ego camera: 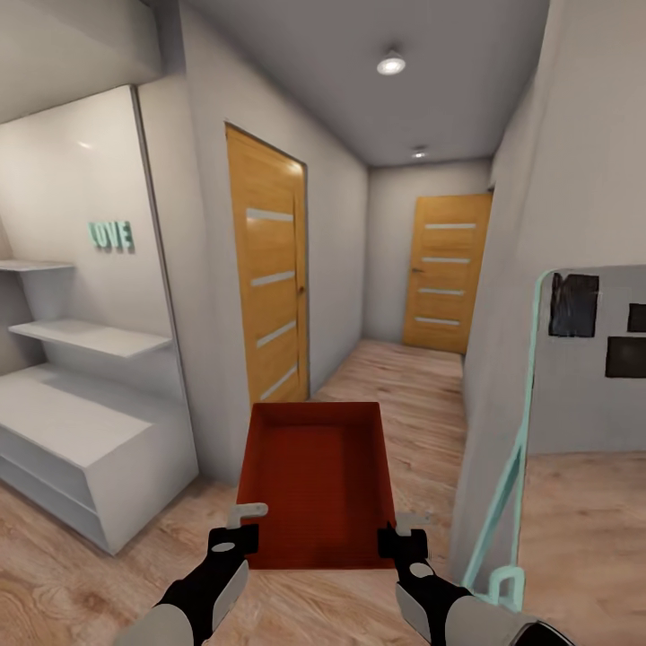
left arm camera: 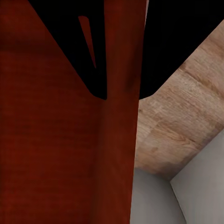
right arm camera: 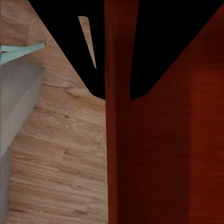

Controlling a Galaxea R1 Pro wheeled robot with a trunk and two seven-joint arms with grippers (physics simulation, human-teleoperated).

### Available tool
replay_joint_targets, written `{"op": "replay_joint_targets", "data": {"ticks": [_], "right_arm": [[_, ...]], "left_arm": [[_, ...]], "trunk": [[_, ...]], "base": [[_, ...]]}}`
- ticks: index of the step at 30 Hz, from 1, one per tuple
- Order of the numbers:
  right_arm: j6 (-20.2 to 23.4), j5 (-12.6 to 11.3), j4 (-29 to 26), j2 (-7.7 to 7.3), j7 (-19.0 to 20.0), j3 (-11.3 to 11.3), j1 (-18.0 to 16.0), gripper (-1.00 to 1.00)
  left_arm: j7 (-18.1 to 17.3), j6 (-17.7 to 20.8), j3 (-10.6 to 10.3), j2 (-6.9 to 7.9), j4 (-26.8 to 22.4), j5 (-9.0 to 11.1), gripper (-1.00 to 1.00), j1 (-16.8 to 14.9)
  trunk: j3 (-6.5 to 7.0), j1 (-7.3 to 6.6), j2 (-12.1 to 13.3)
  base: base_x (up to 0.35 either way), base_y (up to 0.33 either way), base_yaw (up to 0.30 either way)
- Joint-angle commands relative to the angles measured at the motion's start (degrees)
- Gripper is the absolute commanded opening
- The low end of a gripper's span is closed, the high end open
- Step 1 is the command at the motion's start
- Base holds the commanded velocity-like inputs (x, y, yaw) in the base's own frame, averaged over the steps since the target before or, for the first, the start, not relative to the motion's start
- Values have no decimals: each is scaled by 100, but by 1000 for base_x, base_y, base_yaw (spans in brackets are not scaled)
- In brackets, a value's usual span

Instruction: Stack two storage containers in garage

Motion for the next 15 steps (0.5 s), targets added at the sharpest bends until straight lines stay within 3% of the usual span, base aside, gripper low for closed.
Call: {"op": "replay_joint_targets", "data": {"ticks": [1,15], "right_arm": [[13,168,-35,-75,13,-253,-4,-100],[13,168,-35,-75,13,-250,-4,-100]], "left_arm": [[34,39,-10,204,-7,580,-100,-4],[34,40,-10,204,-7,582,-100,-4]], "trunk": [[-8,4,-6],[-8,4,-6]], "base": [[326,147,0],[326,147,0]]}}
